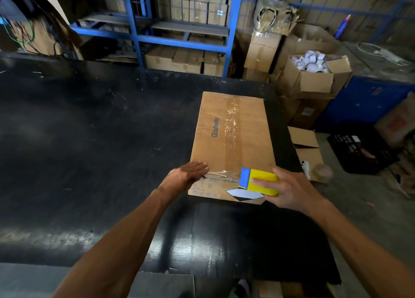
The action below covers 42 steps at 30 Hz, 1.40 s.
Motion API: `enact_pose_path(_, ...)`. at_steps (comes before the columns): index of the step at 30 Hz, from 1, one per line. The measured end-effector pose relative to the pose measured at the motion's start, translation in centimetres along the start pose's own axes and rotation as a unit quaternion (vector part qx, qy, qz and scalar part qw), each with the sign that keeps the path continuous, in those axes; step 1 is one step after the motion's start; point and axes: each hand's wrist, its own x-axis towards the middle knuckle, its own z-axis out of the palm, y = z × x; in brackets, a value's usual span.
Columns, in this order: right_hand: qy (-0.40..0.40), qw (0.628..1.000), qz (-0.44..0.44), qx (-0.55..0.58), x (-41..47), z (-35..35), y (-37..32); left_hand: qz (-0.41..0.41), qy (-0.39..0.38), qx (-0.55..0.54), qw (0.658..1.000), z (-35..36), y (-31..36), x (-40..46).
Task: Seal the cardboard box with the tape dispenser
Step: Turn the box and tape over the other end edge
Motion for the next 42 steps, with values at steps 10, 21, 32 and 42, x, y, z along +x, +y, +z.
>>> enact_pose_path(10,0.019,1.000,-0.006,0.009,0.4,0.0,0.8,0.128,-0.065,0.183,0.973,0.6,3.4,4.6)
enact_pose_path(21,0.061,0.998,-0.031,0.003,0.2,1.6,1.3,0.177,-0.141,0.212,0.951,5.6,3.7,6.4)
enact_pose_path(32,0.048,0.996,-0.067,-0.013,-2.6,-0.2,5.4,0.141,-0.164,0.217,0.952,5.1,3.9,6.3)
enact_pose_path(42,0.050,0.997,-0.052,0.007,-4.5,0.5,8.6,0.166,-0.148,0.224,0.949,6.3,7.2,8.7)
